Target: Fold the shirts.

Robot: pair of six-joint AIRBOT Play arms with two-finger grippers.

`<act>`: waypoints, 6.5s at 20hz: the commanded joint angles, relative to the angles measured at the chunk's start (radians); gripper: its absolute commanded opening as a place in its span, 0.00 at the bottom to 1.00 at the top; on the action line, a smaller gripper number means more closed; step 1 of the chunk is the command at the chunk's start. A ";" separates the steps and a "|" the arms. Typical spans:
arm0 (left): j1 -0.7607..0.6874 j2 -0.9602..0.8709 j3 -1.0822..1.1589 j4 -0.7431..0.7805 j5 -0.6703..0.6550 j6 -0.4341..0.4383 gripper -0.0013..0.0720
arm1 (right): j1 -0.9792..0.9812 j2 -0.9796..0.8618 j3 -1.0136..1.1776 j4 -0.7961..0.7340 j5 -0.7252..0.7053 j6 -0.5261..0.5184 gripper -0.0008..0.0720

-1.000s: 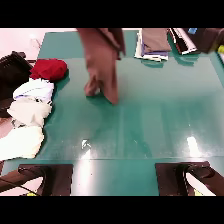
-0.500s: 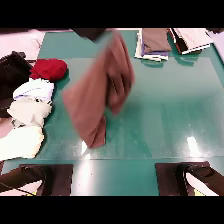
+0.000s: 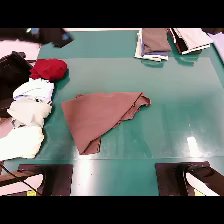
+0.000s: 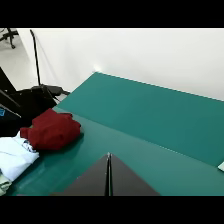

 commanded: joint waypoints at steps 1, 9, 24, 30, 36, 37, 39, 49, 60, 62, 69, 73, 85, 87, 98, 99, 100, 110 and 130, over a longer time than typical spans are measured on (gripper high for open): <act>0.203 -0.002 -0.204 0.019 -0.087 -0.039 0.86 | 0.000 -0.020 0.000 0.004 0.018 0.001 0.03; 0.259 -0.002 -0.796 0.011 0.117 -0.037 0.86 | 0.019 -0.086 0.000 0.003 0.037 0.001 0.03; 0.147 -0.002 -0.682 -0.064 0.286 -0.027 0.05 | -0.265 -0.106 -0.248 -0.111 0.276 0.103 0.04; 0.147 -0.002 -0.634 -0.068 0.280 -0.028 0.05 | -0.341 -0.388 -0.463 -0.093 0.253 0.102 0.72; 0.147 -0.002 -0.634 -0.068 0.285 -0.028 0.05 | -0.179 -0.596 -0.470 -0.001 0.204 0.027 0.71; 0.147 -0.002 -0.634 -0.068 0.284 -0.028 0.05 | -0.159 -0.612 -0.470 0.005 0.193 0.027 0.71; 0.147 -0.002 -0.634 -0.068 0.284 -0.028 0.05 | -0.127 -0.629 -0.470 0.005 0.174 0.027 0.71; 0.148 0.137 -0.409 -0.021 0.235 -0.027 0.05 | -0.182 -0.353 -0.409 -0.001 0.123 -0.015 0.03; 0.147 0.595 0.021 -0.042 0.171 -0.028 0.05 | -0.341 0.146 0.097 -0.095 0.310 0.001 0.03; 0.147 0.599 0.021 -0.098 0.141 -0.027 0.05 | -0.341 0.151 0.146 -0.156 0.329 0.045 0.03; 0.146 0.341 -0.053 -0.162 0.001 -0.009 0.05 | -0.335 -0.069 0.209 -0.155 0.470 0.100 0.03; 0.146 0.087 -0.195 -0.152 -0.020 0.000 0.05 | -0.270 -0.274 0.060 -0.216 0.465 0.118 0.03; 0.258 -0.116 -0.311 -0.026 -0.142 -0.025 0.75 | -0.285 -0.483 -0.068 -0.276 0.434 0.137 0.41; 0.265 0.011 -0.482 0.093 -0.142 -0.040 0.75 | -0.283 -0.397 -0.164 -0.275 0.426 0.124 0.41; 0.261 0.469 -1.323 -0.037 -0.165 -0.079 0.75 | -0.267 -0.144 -0.426 -0.249 0.293 0.125 0.41; 0.261 0.469 -1.341 -0.039 -0.161 -0.079 0.75 | -0.267 -0.144 -0.426 -0.249 0.294 0.124 0.41; 0.261 0.469 -1.357 -0.044 -0.158 -0.077 0.75 | -0.267 -0.144 -0.426 -0.249 0.293 0.125 0.41; 0.200 0.468 -1.447 -0.176 -0.086 -0.027 0.75 | -0.267 -0.144 -0.426 -0.249 0.280 0.125 0.41; 0.089 0.468 -1.039 -0.091 -0.021 -0.074 0.05 | -0.671 -0.328 -0.835 -0.066 0.332 -0.004 0.58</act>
